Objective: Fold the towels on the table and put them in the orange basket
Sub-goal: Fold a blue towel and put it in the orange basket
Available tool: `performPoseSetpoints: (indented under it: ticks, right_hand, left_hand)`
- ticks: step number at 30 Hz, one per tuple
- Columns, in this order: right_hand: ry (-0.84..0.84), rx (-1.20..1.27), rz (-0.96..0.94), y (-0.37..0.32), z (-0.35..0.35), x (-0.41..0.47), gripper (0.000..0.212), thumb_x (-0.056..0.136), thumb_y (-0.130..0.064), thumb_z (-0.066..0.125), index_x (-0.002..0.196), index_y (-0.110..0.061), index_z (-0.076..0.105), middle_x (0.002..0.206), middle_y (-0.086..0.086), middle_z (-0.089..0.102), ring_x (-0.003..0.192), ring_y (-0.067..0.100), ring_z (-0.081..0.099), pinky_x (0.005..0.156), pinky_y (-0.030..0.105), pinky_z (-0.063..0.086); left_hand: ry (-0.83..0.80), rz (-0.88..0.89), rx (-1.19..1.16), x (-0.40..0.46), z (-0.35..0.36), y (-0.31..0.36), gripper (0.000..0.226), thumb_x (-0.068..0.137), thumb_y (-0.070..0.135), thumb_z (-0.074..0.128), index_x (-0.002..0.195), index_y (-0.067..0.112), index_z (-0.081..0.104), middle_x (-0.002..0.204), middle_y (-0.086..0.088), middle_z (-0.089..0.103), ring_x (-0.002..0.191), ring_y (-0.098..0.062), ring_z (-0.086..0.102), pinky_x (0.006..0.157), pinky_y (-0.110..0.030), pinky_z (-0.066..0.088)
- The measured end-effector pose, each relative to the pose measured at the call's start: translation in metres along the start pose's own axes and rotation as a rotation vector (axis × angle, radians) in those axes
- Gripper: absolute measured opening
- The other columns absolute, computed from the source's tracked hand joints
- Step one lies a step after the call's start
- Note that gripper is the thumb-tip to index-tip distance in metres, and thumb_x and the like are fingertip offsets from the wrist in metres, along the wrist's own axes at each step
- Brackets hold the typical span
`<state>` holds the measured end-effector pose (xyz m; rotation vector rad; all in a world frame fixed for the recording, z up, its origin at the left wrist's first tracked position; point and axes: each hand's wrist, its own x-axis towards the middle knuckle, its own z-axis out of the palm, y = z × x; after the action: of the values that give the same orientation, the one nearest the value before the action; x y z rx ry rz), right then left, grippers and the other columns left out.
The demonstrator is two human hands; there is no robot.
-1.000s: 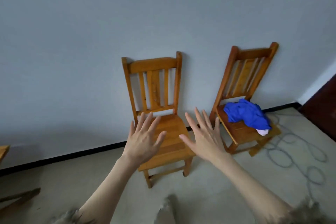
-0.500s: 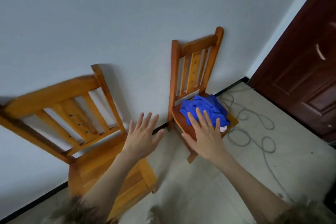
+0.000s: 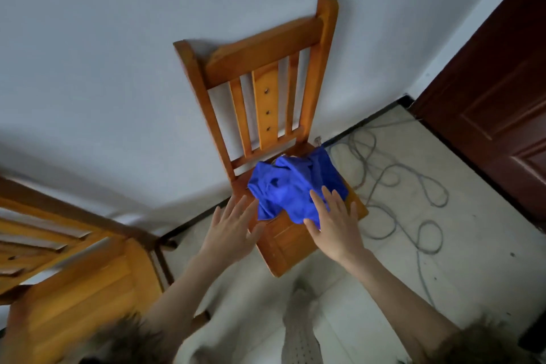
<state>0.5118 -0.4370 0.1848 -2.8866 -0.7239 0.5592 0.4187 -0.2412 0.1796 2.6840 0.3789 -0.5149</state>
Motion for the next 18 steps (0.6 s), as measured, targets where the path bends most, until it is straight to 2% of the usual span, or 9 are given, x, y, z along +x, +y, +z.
performPoseSetpoints:
  ticks: [4, 7, 8, 11, 14, 16, 18]
  right_hand:
    - [-0.113, -0.002, 0.006, 0.057, 0.022, 0.074, 0.059, 0.098, -0.042, 0.037, 0.149, -0.021, 0.016, 0.157, 0.004, 0.014, 0.145, 0.021, 0.011, 0.115, 0.049, 0.015]
    - [-0.161, 0.026, 0.0, 0.079, 0.048, 0.117, 0.055, 0.098, -0.038, 0.038, 0.147, -0.018, 0.023, 0.154, 0.005, 0.023, 0.142, 0.022, 0.02, 0.113, 0.047, 0.022]
    - [-0.167, 0.03, 0.0, 0.086, 0.058, 0.13, 0.054, 0.098, -0.038, 0.038, 0.146, -0.017, 0.024, 0.153, 0.006, 0.027, 0.14, 0.022, 0.025, 0.112, 0.046, 0.025]
    - [-0.188, 0.071, 0.012, 0.097, 0.086, 0.165, 0.055, 0.097, -0.038, 0.039, 0.145, -0.014, 0.027, 0.146, 0.007, 0.037, 0.133, 0.026, 0.036, 0.107, 0.044, 0.033]
    - [-0.215, 0.105, 0.046, 0.107, 0.112, 0.189, 0.058, 0.097, -0.042, 0.04, 0.145, -0.013, 0.026, 0.144, 0.008, 0.04, 0.13, 0.027, 0.039, 0.105, 0.046, 0.035]
    - [-0.182, 0.118, 0.066, 0.111, 0.126, 0.204, 0.055, 0.095, -0.043, 0.044, 0.142, -0.015, 0.034, 0.139, 0.007, 0.046, 0.125, 0.027, 0.044, 0.101, 0.044, 0.037]
    - [-0.072, 0.161, 0.06, 0.112, 0.135, 0.215, 0.041, 0.094, -0.036, 0.05, 0.129, -0.015, 0.05, 0.124, 0.007, 0.057, 0.114, 0.028, 0.051, 0.091, 0.041, 0.037]
  left_hand:
    - [-0.081, -0.039, -0.003, 0.069, 0.035, 0.039, 0.078, 0.08, 0.064, 0.002, 0.149, 0.029, 0.012, 0.158, 0.003, 0.007, 0.146, -0.02, 0.001, 0.116, -0.042, 0.006]
    - [-0.149, -0.061, 0.004, 0.107, 0.061, 0.049, 0.057, 0.098, 0.045, 0.024, 0.15, 0.028, 0.008, 0.159, 0.003, 0.004, 0.146, -0.02, 0.0, 0.117, -0.04, 0.007]
    - [-0.167, -0.068, 0.005, 0.12, 0.071, 0.048, 0.056, 0.099, 0.04, 0.028, 0.15, 0.027, 0.007, 0.159, 0.002, 0.003, 0.146, -0.02, -0.001, 0.118, -0.04, 0.007]
    - [-0.15, -0.118, -0.064, 0.155, 0.1, 0.04, 0.058, 0.099, 0.042, 0.034, 0.15, 0.025, 0.01, 0.158, -0.002, 0.008, 0.146, -0.021, 0.001, 0.118, -0.038, 0.008]
    - [-0.132, -0.124, -0.127, 0.183, 0.126, 0.032, 0.059, 0.097, 0.046, 0.032, 0.149, 0.023, 0.017, 0.157, -0.005, 0.013, 0.146, -0.023, 0.006, 0.116, -0.037, 0.009]
    - [-0.125, -0.122, -0.157, 0.199, 0.139, 0.028, 0.06, 0.095, 0.047, 0.029, 0.149, 0.022, 0.02, 0.157, -0.006, 0.016, 0.145, -0.025, 0.009, 0.116, -0.037, 0.011]
    - [-0.119, -0.113, -0.17, 0.209, 0.146, 0.026, 0.062, 0.093, 0.05, 0.026, 0.148, 0.021, 0.022, 0.157, -0.005, 0.017, 0.145, -0.025, 0.01, 0.116, -0.038, 0.013]
